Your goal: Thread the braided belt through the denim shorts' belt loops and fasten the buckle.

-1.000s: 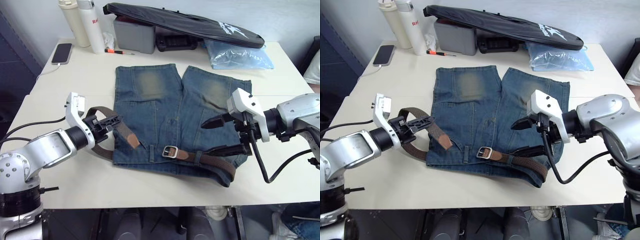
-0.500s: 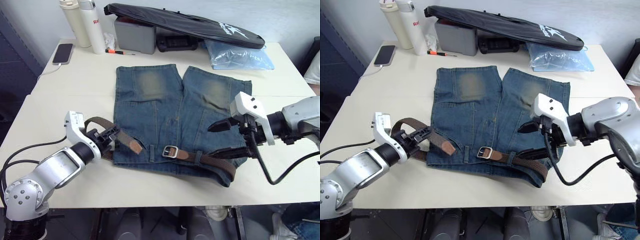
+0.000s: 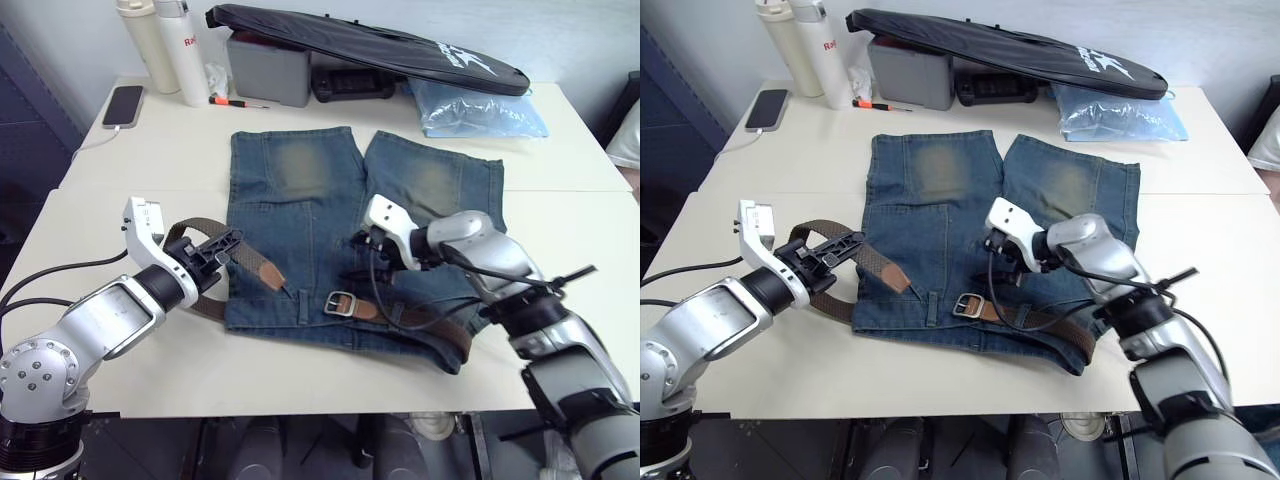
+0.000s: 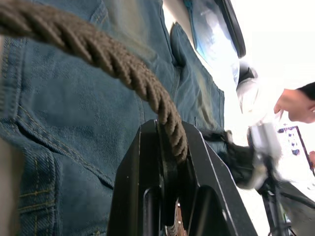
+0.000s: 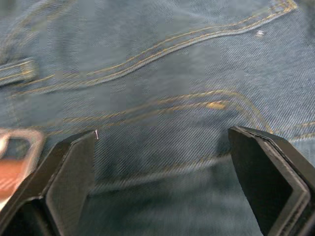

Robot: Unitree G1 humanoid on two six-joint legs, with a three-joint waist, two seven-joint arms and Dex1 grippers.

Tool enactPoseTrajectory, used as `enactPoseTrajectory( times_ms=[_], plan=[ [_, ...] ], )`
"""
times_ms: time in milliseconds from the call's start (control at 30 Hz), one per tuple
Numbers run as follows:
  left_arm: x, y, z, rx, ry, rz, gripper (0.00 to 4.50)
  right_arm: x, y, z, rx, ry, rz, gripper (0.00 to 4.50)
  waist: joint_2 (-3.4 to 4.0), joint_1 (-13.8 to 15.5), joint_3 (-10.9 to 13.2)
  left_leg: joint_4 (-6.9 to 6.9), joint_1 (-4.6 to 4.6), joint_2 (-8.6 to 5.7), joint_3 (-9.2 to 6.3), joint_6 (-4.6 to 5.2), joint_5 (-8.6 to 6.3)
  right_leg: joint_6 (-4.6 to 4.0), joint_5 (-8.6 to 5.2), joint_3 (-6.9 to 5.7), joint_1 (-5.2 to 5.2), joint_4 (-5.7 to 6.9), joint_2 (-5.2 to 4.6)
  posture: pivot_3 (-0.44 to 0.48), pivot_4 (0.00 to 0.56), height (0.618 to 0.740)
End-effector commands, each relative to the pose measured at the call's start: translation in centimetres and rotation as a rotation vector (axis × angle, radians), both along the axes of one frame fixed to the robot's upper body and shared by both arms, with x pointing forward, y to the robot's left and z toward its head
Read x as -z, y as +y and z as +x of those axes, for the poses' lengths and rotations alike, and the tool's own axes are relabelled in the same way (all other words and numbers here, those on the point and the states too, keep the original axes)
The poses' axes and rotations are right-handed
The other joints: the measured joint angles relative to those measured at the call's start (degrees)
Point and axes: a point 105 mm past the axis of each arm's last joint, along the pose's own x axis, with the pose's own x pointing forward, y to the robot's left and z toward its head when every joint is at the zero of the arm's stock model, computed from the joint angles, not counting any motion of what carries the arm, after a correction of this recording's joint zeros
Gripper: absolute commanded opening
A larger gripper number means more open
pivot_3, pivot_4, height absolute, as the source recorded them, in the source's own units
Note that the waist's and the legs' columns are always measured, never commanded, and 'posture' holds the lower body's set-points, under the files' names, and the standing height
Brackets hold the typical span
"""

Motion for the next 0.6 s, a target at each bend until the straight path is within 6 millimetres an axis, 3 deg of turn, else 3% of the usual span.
enactPoseTrajectory(
  times_ms=[33, 67, 233, 267, 367, 600],
  plan=[
    [-0.8, -0.5, -0.4, 0.023, -0.035, 0.005, 0.0, 1.6, -0.8, 0.3, 0.013, 0.017, -0.092, 3.93, 0.0, 0.0, 0.0, 0.0, 0.01, 0.0, 0.0, 0.0, 0.0, 0.0, 0.0, 0.0, 0.01, 0.0, 0.0, 0.0, 0.15, 0.74],
    [-0.8, -0.5, -0.4, 0.024, -0.035, 0.006, 0.0, 1.9, -0.9, 0.2, 0.007, 0.029, -0.104, 3.67, 0.01, 0.0, 0.0, 0.0, 0.02, 0.0, 0.0, 0.0, 0.0, 0.0, 0.0, 0.0, 0.02, 0.0, 0.0, 0.0, 0.15, 0.74],
    [-0.9, -0.6, -0.3, 0.03, -0.036, 0.009, 0.0, 2.4, -1.5, 0.0, 0.008, 0.018, -0.153, 1.27, 0.03, 0.1, 0.0, 0.0, 0.04, 0.0, 0.0, -0.01, -0.01, 0.0, 0.0, 0.01, 0.03, 0.01, 0.0, 0.0, 0.15, 0.74],
    [-0.9, -0.7, -0.2, 0.031, -0.037, 0.007, 0.0, 2.4, -1.7, 0.2, 0.022, 0.007, -0.159, 1.19, 0.03, 0.1, 0.0, 0.0, 0.04, 0.0, 0.0, -0.01, -0.01, 0.0, 0.0, 0.01, 0.03, 0.01, 0.0, 0.0, 0.15, 0.74],
    [-1.1, -0.8, 0.0, 0.032, -0.042, -0.001, 0.0, 2.0, -2.2, 0.7, 0.062, -0.017, -0.153, 0.18, 0.03, 0.2, 0.0, 0.02, 0.06, 0.0, 0.0, -0.01, -0.01, 0.0, 0.0, 0.01, 0.06, 0.02, 0.0, 0.0, 0.15, 0.74],
    [-1.4, -1.6, 0.9, 0.029, -0.062, -0.018, 0.0, 0.8, -4.2, 3.1, 0.237, -0.082, -0.129, 0.06, 0.03, 0.2, 0.0, 0.08, 0.11, 0.0, 0.0, -0.02, 0.0, -0.02, 0.01, 0.02, 0.1, 0.1, 0.0, 0.0, 0.15, 0.74]
  ],
)
